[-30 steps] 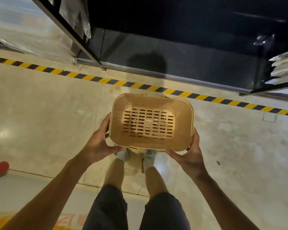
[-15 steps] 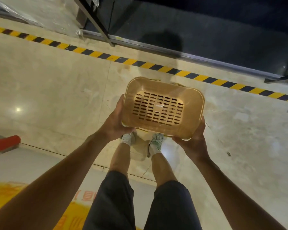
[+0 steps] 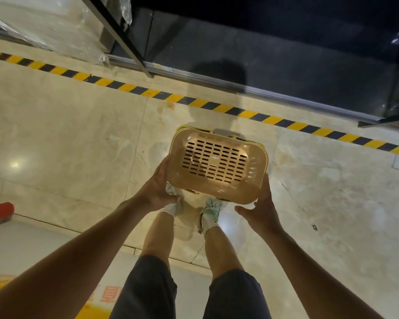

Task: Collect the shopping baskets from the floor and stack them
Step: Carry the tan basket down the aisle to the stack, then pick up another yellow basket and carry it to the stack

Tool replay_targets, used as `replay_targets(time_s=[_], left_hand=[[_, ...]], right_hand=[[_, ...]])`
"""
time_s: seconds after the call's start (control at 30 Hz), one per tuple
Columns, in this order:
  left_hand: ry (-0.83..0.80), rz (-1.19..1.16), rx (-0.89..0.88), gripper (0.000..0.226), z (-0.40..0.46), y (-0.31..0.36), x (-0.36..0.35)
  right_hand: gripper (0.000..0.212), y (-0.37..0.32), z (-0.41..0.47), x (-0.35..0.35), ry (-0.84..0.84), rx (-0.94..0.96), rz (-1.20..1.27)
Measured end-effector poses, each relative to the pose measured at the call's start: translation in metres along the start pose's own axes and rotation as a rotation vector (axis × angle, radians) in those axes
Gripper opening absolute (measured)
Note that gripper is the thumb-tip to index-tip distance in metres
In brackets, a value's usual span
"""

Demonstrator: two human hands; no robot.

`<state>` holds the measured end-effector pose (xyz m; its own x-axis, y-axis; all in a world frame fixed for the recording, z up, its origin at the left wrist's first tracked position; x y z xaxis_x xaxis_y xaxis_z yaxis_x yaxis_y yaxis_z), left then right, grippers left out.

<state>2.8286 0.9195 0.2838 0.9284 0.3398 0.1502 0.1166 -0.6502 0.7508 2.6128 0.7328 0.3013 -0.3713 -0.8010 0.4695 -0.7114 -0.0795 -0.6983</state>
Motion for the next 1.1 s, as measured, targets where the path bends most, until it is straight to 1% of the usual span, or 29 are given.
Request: replay_targets(time_s=[0.07, 0.13, 0.2, 0.23, 0.3, 0.4, 0.57, 0.63, 0.7, 0.8, 0.87, 1.1], left_hand=[[-0.038, 0.038, 0.08, 0.108, -0.003, 0.005, 0.012], [-0.047, 0.088, 0.178, 0.093, -0.014, 0.015, 0.028], [0.001, 0.079, 0.222, 0.077, -0.03, 0.028, 0.046], [0.037, 0.058, 0.23, 0.073, -0.041, 0.038, 0.054], [0.088, 0.048, 0.243, 0.076, -0.069, 0.06, 0.067], [0.14, 0.081, 0.207, 0.077, -0.119, 0.091, 0.085], [0.247, 0.233, 0.125, 0.078, -0.209, 0.111, 0.127], [0.313, 0.286, 0.114, 0.078, -0.247, 0.103, 0.151], [0.388, 0.313, 0.121, 0.08, -0.285, 0.089, 0.177], [0.523, 0.316, 0.152, 0.086, -0.342, 0.061, 0.214], [0.607, 0.322, 0.167, 0.086, -0.377, 0.043, 0.238], [0.848, 0.262, 0.278, 0.08, -0.489, -0.02, 0.325]], right_hand=[[0.083, 0.002, -0.004, 0.01, -0.053, -0.067, -0.05], [0.084, 0.001, -0.012, 0.023, -0.094, -0.101, -0.12], [0.08, -0.01, -0.019, 0.038, -0.099, -0.118, -0.177], [0.081, -0.02, -0.024, 0.046, -0.099, -0.147, -0.193], [0.084, -0.045, -0.035, 0.06, -0.094, -0.182, -0.267], [0.078, -0.097, -0.055, 0.07, -0.127, -0.117, -0.353], [0.066, -0.196, -0.066, 0.05, -0.318, 0.098, -0.546], [0.068, -0.247, -0.065, 0.029, -0.355, 0.178, -0.638], [0.066, -0.302, -0.067, 0.001, -0.413, 0.291, -0.695], [0.062, -0.383, -0.069, -0.054, -0.482, 0.569, -0.837], [0.06, -0.432, -0.076, -0.095, -0.524, 0.697, -0.884], [0.062, -0.573, -0.126, -0.258, -0.684, 1.048, -1.103]])
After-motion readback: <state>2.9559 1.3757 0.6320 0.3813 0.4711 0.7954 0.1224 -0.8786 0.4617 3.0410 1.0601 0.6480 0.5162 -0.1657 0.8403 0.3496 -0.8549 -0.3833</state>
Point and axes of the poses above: each hand's wrist, its own z-axis towards the middle knuckle, its own x-axis out of the back of the hand, y = z × x, the point moved 2 cm from there along z, towards the middle knuckle, and after that the axes turned 12 degrees about -z, right-handed, at the moved point
